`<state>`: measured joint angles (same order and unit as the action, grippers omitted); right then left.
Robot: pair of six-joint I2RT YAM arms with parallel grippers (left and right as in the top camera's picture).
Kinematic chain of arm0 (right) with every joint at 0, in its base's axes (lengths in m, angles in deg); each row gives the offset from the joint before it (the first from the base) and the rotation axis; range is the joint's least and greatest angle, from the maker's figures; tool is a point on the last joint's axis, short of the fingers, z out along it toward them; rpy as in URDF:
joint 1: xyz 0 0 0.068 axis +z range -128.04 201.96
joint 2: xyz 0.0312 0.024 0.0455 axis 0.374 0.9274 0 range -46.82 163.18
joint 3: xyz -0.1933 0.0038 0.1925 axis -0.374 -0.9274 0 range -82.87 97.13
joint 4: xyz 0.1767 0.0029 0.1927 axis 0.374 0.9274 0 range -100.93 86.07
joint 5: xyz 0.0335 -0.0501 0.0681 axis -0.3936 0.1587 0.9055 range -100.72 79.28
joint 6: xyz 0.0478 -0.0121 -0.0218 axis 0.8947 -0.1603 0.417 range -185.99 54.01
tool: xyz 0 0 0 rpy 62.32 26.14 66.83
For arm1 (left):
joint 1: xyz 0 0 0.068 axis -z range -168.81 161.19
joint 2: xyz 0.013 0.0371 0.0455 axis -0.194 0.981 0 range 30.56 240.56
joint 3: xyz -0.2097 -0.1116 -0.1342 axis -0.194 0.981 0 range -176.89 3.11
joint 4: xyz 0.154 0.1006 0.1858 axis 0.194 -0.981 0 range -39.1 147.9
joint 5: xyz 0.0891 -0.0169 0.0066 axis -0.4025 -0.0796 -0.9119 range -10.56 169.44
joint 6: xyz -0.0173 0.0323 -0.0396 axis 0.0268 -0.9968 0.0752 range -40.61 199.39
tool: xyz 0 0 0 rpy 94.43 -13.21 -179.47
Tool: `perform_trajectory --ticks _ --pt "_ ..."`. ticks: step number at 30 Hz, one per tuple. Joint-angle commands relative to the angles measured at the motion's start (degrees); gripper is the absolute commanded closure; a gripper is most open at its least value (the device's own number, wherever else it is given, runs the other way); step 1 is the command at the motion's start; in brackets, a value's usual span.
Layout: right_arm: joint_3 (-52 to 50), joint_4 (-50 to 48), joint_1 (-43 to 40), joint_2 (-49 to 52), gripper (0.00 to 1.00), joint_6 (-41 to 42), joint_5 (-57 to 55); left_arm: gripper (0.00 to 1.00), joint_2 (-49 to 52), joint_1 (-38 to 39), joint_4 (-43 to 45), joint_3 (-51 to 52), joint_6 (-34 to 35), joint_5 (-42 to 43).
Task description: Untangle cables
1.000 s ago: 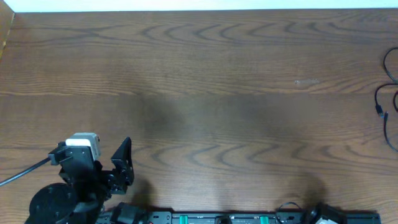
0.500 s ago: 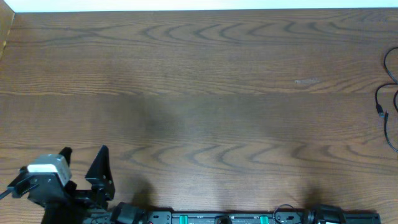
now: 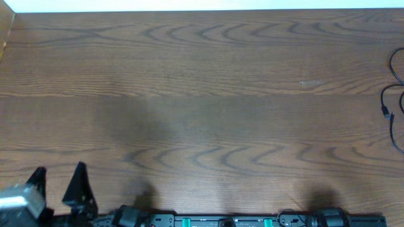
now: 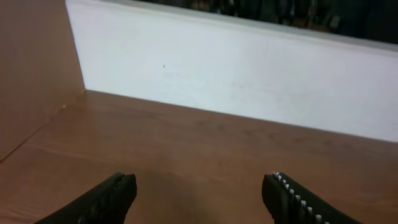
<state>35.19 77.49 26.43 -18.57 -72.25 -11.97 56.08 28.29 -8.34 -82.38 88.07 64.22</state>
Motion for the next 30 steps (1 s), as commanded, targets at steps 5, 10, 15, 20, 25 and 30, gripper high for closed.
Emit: perform_trajectory --ticks 5,10,15,20,25,30 --pt "-32.48 -7.96 -2.43 -1.44 0.06 1.90 6.03 0.29 -0.72 0.07 -2.64 -2.67 0.22 -0.90" --pt "-52.87 -25.07 -3.10 -3.43 0.09 4.50 12.59 0.29 -0.72 0.07 -4.35 -2.67 1.25 -0.92" --pt "-70.93 -40.57 -3.10 -3.76 0.01 6.03 12.52 0.29 -0.72 0.07 -5.16 -2.69 1.25 -0.92" --pt "-85.31 -54.25 -3.08 -3.34 0.01 11.74 12.33 0.28 -0.72 0.07 -6.05 -2.67 1.25 -0.92" --pt "-99.19 -68.39 -3.08 -1.22 0.01 18.93 11.93 0.28 -0.72 0.07 -6.21 -2.67 1.25 -0.92" --pt "-105.07 -78.23 -3.02 -1.25 0.01 14.86 12.33 0.28 -0.72 0.07 -6.19 -2.67 1.22 -0.90"
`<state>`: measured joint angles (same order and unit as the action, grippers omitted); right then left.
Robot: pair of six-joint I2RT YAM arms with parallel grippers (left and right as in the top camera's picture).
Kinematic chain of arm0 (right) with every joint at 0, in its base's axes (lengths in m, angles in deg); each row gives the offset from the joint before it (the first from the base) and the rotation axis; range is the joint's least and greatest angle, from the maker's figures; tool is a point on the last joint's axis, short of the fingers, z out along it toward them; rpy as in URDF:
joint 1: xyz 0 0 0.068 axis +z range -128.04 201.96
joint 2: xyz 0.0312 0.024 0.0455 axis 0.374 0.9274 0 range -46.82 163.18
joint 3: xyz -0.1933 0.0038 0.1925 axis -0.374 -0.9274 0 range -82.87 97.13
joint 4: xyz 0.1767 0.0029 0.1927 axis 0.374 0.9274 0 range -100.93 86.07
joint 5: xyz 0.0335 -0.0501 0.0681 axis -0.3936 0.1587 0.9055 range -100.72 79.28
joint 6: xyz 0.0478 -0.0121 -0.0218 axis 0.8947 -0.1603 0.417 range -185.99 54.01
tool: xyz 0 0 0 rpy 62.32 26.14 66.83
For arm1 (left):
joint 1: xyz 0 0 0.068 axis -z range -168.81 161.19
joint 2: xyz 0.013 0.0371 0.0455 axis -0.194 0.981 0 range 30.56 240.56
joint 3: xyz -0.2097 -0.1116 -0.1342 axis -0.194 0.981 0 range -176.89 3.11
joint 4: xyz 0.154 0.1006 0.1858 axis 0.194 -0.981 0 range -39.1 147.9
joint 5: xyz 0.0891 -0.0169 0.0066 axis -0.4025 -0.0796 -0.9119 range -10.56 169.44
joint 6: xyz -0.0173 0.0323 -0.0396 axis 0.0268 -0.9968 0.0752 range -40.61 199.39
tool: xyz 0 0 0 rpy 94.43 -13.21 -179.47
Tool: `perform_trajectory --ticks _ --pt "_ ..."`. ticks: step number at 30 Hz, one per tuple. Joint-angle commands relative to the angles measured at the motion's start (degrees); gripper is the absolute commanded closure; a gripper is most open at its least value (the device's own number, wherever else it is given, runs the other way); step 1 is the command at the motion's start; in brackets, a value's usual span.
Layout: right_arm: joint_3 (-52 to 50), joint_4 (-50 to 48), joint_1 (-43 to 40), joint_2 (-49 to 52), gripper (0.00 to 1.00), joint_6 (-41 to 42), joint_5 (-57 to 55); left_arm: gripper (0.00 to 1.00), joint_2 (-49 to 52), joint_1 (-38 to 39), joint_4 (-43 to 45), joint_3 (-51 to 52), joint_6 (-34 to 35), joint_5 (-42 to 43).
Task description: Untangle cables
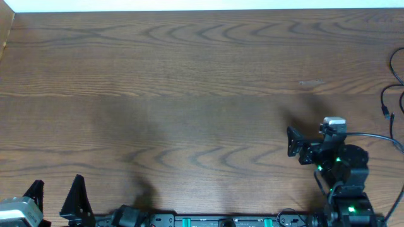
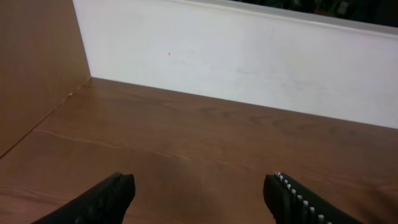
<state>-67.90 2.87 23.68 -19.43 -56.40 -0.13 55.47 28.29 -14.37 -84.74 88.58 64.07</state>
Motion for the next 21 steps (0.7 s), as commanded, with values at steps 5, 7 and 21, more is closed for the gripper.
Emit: perform_trajectory --ticks 5,7,21 --pt "-6.93 -10.05 -0.24 -0.39 0.01 -8.39 -0.13 0.28 -0.11 0.07 -0.68 -0.31 0.72 -0.74" --pt "-9.16 -11.93 -0.24 -0.39 0.01 -8.39 -0.17 0.28 -0.11 0.07 -0.85 -0.31 0.72 -0.76" --pt "-12.37 -4.11 -0.22 -0.37 0.01 -3.13 -6.12 0.28 -0.11 0.07 -1.62 -0.31 0.66 -0.76"
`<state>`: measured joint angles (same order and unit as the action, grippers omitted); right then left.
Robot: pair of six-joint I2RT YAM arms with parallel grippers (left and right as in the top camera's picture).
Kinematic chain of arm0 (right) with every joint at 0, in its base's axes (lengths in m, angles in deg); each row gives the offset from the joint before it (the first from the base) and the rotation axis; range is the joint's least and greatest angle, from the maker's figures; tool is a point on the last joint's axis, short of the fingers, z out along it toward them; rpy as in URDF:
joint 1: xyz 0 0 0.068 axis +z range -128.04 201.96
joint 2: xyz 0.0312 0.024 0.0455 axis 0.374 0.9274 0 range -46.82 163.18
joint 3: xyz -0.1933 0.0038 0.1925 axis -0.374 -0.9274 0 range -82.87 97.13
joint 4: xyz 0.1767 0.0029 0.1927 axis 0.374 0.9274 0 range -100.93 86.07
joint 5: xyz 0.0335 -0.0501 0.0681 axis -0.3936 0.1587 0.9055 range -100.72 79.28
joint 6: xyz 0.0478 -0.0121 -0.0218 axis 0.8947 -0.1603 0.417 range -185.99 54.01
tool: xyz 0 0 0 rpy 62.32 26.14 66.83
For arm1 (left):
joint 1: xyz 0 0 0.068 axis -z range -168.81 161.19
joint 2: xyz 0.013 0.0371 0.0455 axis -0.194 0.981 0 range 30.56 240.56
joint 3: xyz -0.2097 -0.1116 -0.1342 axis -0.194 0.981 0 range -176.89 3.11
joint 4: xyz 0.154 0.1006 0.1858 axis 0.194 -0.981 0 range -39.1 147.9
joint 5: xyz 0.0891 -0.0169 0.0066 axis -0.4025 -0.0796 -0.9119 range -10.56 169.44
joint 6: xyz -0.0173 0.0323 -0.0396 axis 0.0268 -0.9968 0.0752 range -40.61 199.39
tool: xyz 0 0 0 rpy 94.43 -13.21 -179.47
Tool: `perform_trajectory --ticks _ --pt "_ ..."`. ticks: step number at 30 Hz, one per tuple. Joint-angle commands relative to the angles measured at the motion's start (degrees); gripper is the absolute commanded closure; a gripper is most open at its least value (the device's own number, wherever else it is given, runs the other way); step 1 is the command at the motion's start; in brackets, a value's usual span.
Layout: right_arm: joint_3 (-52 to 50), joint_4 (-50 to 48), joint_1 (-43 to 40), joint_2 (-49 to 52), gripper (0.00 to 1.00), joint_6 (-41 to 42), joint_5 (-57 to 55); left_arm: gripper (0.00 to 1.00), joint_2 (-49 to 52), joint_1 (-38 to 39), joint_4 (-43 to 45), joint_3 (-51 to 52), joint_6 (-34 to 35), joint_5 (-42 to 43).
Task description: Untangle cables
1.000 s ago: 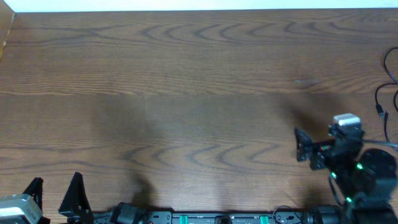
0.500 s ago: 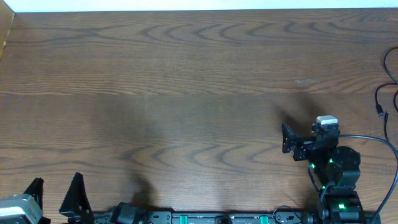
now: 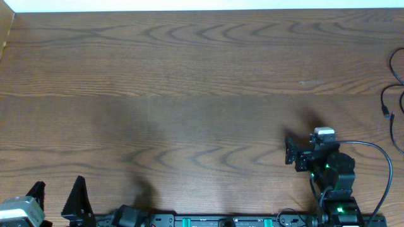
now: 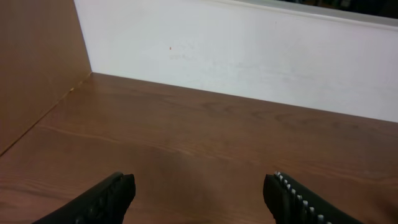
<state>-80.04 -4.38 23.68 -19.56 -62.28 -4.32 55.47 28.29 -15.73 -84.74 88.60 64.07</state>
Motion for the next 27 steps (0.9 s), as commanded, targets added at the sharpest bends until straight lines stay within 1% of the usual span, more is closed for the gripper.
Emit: perform_trajectory --ticks 1,4,18,20,27 --pt "-0.20 2.82 -0.24 0.09 0.01 3.15 -1.92 0.28 -0.11 0.07 -0.28 -0.31 0.48 -0.76" --pt "-0.20 2.69 -0.17 0.90 0.01 4.90 -1.38 0.28 -0.11 0.07 -0.28 -0.31 0.22 -0.79" --pt "-0.28 2.47 -0.13 0.42 0.01 4.83 -1.55 0.28 -0.11 0.07 -0.50 -0.31 -0.63 -0.79" --pt "-0.28 2.47 -0.13 -1.09 0.01 4.83 -1.55 0.28 -0.11 0.07 -0.55 -0.31 -0.63 -0.79" --pt "-0.28 2.43 -0.13 -13.46 0.01 4.83 -1.57 0.28 -0.11 0.07 -0.50 -0.31 -0.61 -0.79"
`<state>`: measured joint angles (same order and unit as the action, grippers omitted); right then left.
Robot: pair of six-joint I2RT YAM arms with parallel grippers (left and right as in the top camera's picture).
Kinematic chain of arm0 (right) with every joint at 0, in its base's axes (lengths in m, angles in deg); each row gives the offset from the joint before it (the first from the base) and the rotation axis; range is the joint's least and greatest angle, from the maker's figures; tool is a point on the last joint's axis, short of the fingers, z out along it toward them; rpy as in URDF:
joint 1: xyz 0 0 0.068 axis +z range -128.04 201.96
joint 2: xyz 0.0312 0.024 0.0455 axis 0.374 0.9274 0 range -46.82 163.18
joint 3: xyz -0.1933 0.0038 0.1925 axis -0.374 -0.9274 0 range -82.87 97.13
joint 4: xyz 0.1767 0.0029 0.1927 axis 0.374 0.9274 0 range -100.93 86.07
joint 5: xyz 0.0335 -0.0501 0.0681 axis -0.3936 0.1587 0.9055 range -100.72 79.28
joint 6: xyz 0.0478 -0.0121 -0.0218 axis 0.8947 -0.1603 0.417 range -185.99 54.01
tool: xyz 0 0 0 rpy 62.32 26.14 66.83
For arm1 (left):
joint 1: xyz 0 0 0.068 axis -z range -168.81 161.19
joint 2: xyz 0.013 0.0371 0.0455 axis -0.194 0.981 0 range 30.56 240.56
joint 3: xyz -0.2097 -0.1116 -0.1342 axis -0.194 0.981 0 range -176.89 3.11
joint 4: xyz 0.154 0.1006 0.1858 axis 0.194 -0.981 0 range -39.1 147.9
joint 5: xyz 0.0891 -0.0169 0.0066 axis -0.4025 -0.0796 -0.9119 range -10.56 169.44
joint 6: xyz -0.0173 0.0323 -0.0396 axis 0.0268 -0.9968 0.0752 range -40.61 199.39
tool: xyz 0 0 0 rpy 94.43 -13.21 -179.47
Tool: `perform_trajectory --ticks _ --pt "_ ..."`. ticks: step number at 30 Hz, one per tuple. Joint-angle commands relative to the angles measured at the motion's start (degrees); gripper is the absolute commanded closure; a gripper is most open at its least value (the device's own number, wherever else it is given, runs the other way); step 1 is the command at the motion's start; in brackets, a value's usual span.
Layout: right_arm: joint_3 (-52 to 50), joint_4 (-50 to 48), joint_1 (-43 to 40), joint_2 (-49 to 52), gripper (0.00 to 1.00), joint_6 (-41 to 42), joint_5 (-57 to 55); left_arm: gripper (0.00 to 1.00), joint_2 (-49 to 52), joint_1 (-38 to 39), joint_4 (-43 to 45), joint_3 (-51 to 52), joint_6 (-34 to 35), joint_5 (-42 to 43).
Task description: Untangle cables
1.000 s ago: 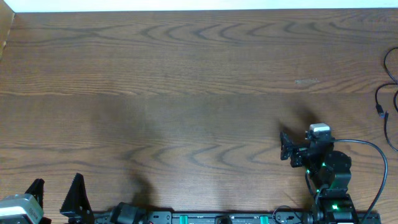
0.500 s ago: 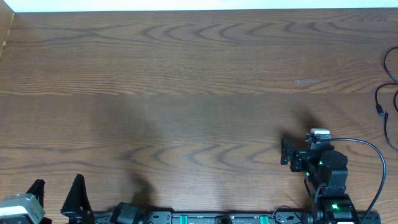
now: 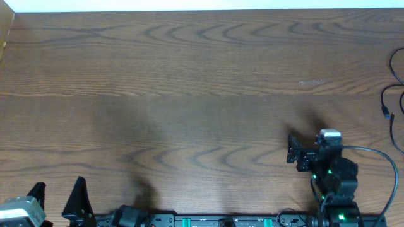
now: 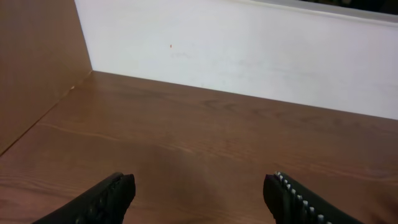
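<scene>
Black cables (image 3: 391,104) loop in from the table's right edge, and one ends in a small plug. My right gripper (image 3: 291,152) sits low at the right, pointing left, well short of the cables; how its jaws stand is too small to read. My left gripper (image 3: 59,191) is at the bottom left corner, far from the cables. It also shows in the left wrist view, where the left gripper (image 4: 202,186) is open with only bare wood between its fingers (image 4: 115,190).
The wooden table (image 3: 189,94) fills the overhead view. A white wall (image 4: 249,56) runs along its far edge and a brown side panel (image 4: 34,62) closes off the left. The arm bases' black rail (image 3: 227,221) lies along the near edge.
My right arm has shifted slightly to the right, still pointing left. The left gripper is where it was, still open.
At first only my open left gripper showed, at the bottom left, with the right arm out of view. Then the right arm appeared at the lower right, pointing left, and the left gripper sat lower. The right arm has since moved only slightly; the cables have not moved.
</scene>
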<state>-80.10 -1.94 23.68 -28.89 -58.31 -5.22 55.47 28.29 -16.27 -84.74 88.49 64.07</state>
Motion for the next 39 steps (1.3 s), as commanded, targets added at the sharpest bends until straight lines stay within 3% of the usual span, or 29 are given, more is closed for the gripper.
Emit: perform_trajectory --ticks 1,11,21,26,33,39 --pt "-0.22 -0.02 -0.13 -5.51 0.01 0.85 -0.68 0.28 -0.11 0.07 0.04 -0.31 -0.50 -0.76" --pt "-0.22 -0.17 -0.52 -17.75 0.01 0.87 -0.66 0.28 -0.11 0.07 0.33 -0.31 -0.46 -0.79" --pt "-0.22 -0.15 -1.38 -17.64 0.01 0.85 -0.66 0.28 -0.72 0.04 0.50 -0.13 -0.28 -1.11" --pt "-0.22 -0.15 -1.40 -17.64 0.01 0.85 -0.66 0.28 -6.32 -0.04 0.74 2.64 2.03 -1.88" --pt "-0.22 -0.13 -1.38 -17.64 0.01 0.85 -0.66 0.28 -24.55 -0.09 4.66 15.74 10.56 -1.79" --pt "-0.22 -0.13 -1.38 -17.64 0.01 0.85 -0.66 0.28 -23.26 -0.15 4.20 19.02 12.57 -0.15"
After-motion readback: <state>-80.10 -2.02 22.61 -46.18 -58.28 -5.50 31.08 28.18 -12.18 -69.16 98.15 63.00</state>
